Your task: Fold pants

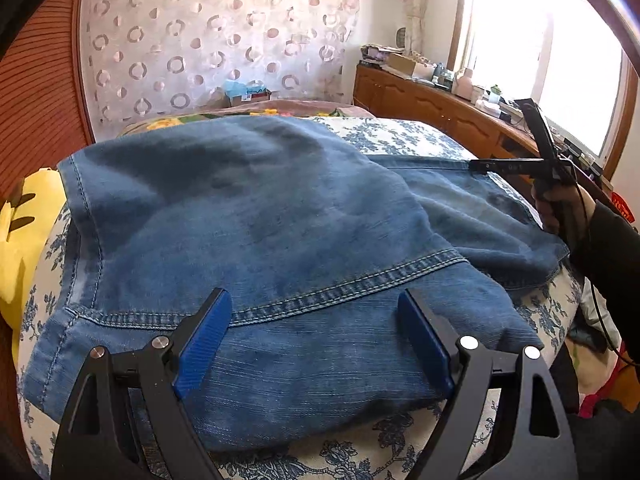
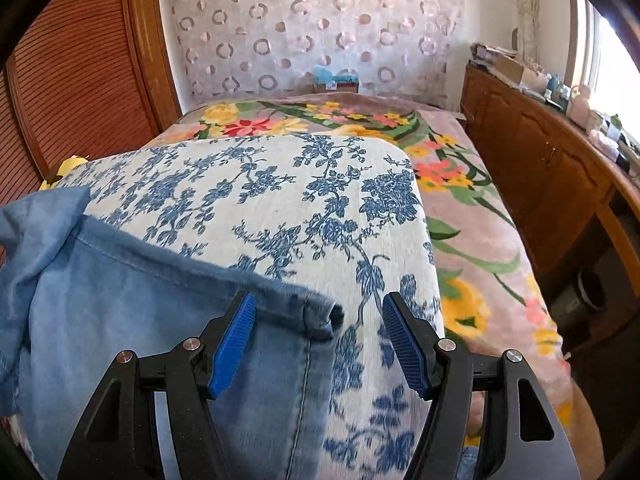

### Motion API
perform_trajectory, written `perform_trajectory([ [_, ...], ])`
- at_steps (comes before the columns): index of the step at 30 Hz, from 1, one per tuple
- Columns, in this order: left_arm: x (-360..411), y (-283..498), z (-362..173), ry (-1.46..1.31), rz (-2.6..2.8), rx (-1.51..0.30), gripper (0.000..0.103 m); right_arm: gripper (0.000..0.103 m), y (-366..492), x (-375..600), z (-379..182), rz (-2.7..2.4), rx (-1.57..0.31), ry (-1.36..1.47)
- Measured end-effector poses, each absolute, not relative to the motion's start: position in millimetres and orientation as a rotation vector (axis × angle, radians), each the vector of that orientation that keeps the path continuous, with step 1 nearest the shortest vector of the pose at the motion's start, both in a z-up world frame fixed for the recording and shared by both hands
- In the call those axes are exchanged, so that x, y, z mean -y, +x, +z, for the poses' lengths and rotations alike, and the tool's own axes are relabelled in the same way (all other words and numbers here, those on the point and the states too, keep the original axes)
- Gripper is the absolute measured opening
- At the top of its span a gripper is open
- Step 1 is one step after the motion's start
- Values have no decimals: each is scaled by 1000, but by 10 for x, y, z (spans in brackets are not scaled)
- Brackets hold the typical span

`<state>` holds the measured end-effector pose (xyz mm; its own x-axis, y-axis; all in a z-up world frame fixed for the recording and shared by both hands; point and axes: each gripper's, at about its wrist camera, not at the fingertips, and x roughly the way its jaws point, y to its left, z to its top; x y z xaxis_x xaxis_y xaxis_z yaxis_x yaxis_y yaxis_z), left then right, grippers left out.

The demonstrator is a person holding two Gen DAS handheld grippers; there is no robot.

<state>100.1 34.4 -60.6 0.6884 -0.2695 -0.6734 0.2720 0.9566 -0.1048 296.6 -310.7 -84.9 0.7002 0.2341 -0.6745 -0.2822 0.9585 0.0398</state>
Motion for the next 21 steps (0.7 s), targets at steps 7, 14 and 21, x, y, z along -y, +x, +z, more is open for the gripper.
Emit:
perform_trajectory([
  [7, -303, 1013, -634, 14, -296, -754, 86, 7, 3073, 3133, -762, 308, -726, -113],
  [14, -263, 1029, -671, 17, -293, -761, 86, 7, 3365, 3016, -586, 192, -730, -149],
  [21, -281, 1015, -697, 8, -295, -753, 86, 32, 3023, 3081, -554, 209, -728, -116],
])
